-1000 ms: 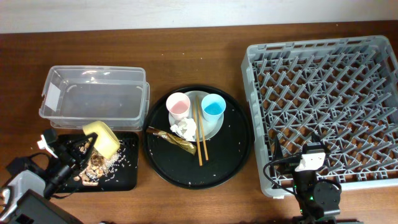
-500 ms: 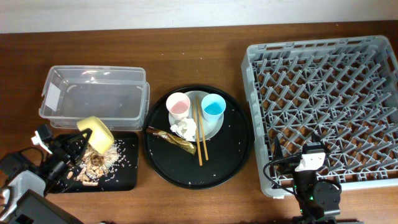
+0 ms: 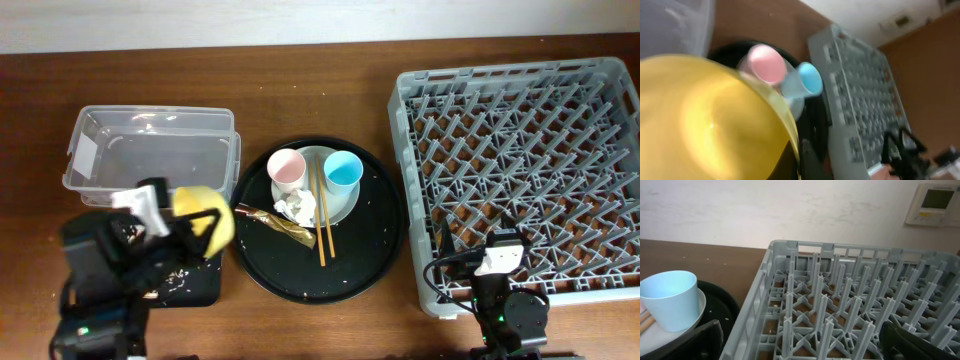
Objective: Sort waste into correct bins and load items into the dishwasher rack
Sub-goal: 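Set the empty yellow bowl back on the round tray, release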
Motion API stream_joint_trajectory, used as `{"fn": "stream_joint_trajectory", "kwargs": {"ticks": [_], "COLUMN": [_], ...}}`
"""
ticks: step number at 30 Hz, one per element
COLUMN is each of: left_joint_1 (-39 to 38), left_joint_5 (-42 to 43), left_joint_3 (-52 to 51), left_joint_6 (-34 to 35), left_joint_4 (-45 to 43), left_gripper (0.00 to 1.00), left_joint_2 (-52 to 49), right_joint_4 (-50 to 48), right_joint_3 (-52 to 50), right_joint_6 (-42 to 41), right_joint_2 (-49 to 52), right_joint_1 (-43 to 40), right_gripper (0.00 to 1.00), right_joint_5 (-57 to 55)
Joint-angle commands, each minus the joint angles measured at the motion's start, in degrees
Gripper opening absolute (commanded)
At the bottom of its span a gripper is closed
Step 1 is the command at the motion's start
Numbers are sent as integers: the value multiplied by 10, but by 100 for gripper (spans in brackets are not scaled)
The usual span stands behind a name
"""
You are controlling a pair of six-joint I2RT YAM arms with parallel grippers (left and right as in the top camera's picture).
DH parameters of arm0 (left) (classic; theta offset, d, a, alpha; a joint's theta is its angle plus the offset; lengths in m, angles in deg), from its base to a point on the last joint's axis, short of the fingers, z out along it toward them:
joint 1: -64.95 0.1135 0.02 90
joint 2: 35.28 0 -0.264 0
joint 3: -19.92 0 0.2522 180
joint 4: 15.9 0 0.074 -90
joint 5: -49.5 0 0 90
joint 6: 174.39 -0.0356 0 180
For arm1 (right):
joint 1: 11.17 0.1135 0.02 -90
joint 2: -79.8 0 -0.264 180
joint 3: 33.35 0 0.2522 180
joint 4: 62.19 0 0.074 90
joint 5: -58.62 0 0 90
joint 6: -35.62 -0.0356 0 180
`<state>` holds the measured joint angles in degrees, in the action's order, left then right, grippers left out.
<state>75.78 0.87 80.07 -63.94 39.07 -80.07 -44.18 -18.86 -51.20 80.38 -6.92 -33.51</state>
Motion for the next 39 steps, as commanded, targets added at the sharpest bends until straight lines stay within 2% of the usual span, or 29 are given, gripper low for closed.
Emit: {"fn": "stream_joint_trajectory", "kwargs": {"ticks": [1,3,5,8,13,24,26,30,33,34,35,38,39], "left_joint_1": [-157,-285,-342,-426,-484,-555,-556,-556,-549,-534,-487,-414,-387], "left_joint_5": [-172,-250,-295,-314,-352,-352,-348,-347,-387,-428,-461,-462,-468], "left_joint_3": [19,19,19,19,19,19,19,40,163,207,233,222,203], "left_joint_6": [35,49,59,59,59,61,70,70,67,67,73,140,202], "left_joint_4": [-5,-5,-5,-23,-31,-69,-73,-58,35,70,86,90,85], "left_gripper": [0,0,0,0,0,2,6,25,27,27,27,26,25], "left_joint_2": [-14,-56,-90,-172,-245,-360,-362,-361,-353,-353,-353,-355,-357], "right_joint_4": [1,1,1,1,1,1,1,1,1,1,1,1,1], "right_joint_3": [-4,-4,-4,-4,-4,-4,-4,-4,-4,-4,-4,-4,-4], "right_joint_6": [-3,-3,-3,-3,-3,-3,-3,-3,-3,-3,-3,-3,-3], "right_joint_2": [-4,-4,-4,-4,-4,-4,-4,-4,-4,-4,-4,-4,-4], "right_joint_1": [-2,-2,-2,-2,-2,-2,-2,-2,-2,-2,-2,-2,-2], "right_gripper": [98,98,98,98,98,98,98,98,98,98,98,98,98], "right_joint_5": [-7,-7,-7,-7,-7,-7,-7,-7,-7,-7,-7,-7,-7]}}
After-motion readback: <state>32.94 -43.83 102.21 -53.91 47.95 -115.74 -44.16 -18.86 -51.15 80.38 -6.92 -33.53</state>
